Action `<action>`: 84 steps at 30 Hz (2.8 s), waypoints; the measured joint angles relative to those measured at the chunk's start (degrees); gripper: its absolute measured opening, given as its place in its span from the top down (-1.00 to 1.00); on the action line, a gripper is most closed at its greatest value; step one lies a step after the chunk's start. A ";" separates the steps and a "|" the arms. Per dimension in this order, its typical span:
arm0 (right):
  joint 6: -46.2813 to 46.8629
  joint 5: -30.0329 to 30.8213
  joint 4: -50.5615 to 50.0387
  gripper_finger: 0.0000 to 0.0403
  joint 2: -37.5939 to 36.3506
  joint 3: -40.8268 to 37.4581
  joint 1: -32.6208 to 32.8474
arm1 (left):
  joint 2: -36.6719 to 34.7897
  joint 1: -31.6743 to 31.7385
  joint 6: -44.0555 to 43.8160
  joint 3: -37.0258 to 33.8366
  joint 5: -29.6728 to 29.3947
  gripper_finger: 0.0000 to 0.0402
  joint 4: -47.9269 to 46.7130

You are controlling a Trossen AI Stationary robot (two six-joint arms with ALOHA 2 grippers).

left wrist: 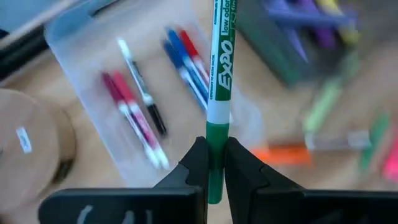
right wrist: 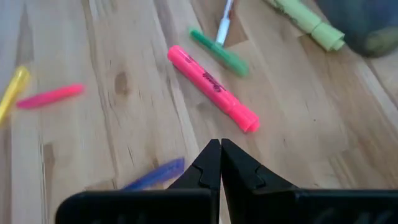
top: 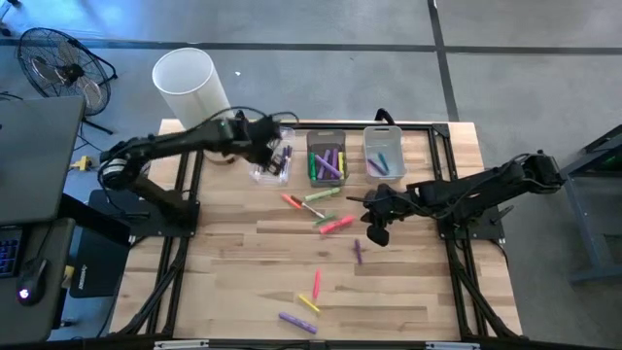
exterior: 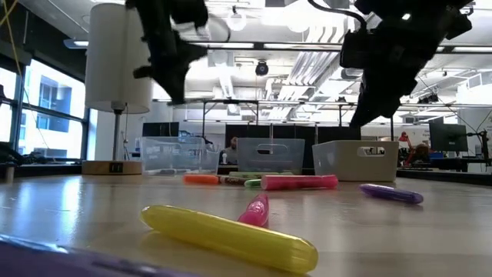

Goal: Pick & Place Markers
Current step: Put the green dry erase marker into the transparent bin, then put the purple pen into the gray bin

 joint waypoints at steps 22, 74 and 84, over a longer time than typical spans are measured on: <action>6.60 2.32 1.39 1.00 0.00 0.00 -3.26 | 14.34 12.75 -3.29 -0.22 11.62 0.79 3.92; 39.39 25.37 -8.93 1.00 4.32 16.16 13.86 | -5.04 -19.23 23.49 -17.74 16.25 0.95 24.93; 62.23 9.29 -46.97 0.99 27.59 41.81 13.68 | -20.66 -19.17 16.65 -33.68 20.56 0.96 30.48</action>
